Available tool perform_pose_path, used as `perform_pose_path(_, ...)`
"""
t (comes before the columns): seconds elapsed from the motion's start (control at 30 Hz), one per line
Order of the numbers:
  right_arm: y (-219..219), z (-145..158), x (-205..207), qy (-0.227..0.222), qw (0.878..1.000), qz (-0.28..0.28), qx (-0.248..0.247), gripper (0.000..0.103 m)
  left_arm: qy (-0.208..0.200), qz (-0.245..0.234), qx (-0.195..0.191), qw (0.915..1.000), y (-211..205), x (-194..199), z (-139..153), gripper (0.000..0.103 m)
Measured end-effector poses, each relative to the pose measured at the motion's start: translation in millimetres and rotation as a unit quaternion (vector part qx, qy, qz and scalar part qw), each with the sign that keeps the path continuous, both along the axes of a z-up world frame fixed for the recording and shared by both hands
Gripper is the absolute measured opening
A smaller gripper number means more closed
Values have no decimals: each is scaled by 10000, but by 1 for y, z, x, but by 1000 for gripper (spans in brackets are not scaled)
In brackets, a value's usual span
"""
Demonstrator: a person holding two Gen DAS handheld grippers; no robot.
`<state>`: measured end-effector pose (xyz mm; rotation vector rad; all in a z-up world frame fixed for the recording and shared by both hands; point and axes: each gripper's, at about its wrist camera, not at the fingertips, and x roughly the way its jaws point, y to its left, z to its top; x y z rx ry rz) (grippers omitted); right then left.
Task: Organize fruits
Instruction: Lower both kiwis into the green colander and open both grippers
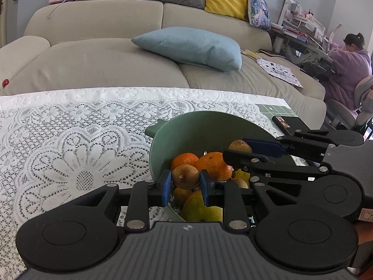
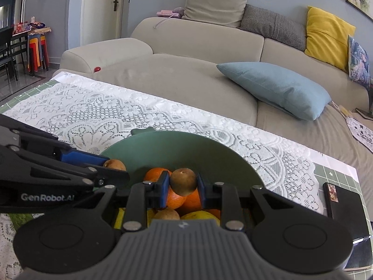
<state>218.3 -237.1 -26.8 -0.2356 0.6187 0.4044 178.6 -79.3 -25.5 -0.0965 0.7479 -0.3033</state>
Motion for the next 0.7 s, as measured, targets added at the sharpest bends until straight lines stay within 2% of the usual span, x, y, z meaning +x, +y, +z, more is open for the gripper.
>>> perform_pose_path(0.47, -7, -9, 13, 3, 9998, -169, 112, 22, 39, 33, 16, 10000, -6, 15, -6, 29)
perform_pose_path(0.7, -9, -12, 18, 83, 9996, -262, 37, 22, -83, -5, 271, 9996, -14, 18, -8, 29)
